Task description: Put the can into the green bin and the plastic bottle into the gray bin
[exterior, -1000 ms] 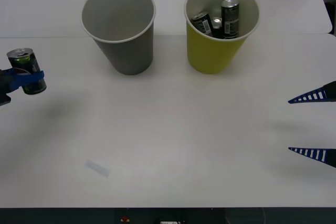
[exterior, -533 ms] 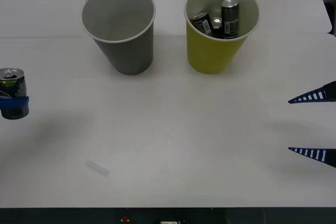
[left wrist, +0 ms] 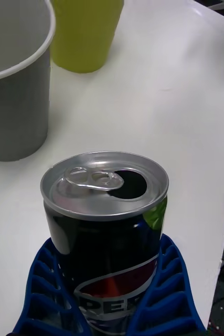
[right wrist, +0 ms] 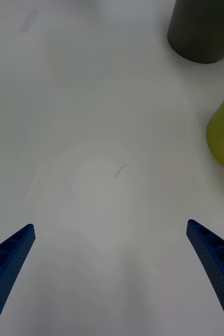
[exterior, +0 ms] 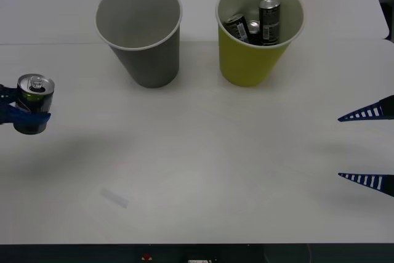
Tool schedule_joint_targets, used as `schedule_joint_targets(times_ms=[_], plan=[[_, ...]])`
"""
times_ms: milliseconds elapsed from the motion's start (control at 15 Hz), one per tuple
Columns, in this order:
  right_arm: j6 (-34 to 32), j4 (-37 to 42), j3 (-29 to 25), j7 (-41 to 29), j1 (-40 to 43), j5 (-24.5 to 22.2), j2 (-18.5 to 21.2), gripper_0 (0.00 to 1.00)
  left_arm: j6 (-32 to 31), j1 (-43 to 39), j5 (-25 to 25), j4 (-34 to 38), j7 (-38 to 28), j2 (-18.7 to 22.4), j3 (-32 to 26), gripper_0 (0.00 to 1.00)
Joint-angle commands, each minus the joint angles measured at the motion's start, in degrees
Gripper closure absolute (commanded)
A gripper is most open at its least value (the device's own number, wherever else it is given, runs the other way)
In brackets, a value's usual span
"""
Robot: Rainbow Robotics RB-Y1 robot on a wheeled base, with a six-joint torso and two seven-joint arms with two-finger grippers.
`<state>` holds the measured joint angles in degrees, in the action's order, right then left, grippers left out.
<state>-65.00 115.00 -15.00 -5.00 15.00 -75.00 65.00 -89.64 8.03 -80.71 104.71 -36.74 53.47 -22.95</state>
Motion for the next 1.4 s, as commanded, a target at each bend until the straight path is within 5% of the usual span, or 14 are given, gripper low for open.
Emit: schedule_joint_targets(times_ms=[67, 600, 1000, 1400], plan=[[0.0, 0.0, 0.0, 0.0, 0.0, 0.0, 0.0, 0.0, 0.3, 6.9, -1.1, 0.0, -3.7, -0.7, 5.4, 1.0], [0.0, 0.0, 0.0, 0.0, 0.0, 0.0, 0.0, 0.0, 6.4, 27.3, -9.1, -1.6, -13.4, -5.0, 21.8, 1.0], [0.0, 0.0, 0.0, 0.0, 0.0, 0.0, 0.0, 0.0, 11.2, 40.8, -19.9, -2.2, -23.9, -10.0, 33.6, 1.0], [0.0, 0.0, 0.0, 0.0, 0.0, 0.0, 0.0, 0.0, 13.2, 55.4, -20.6, -18.5, -24.0, -17.0, 41.4, 1.0]])
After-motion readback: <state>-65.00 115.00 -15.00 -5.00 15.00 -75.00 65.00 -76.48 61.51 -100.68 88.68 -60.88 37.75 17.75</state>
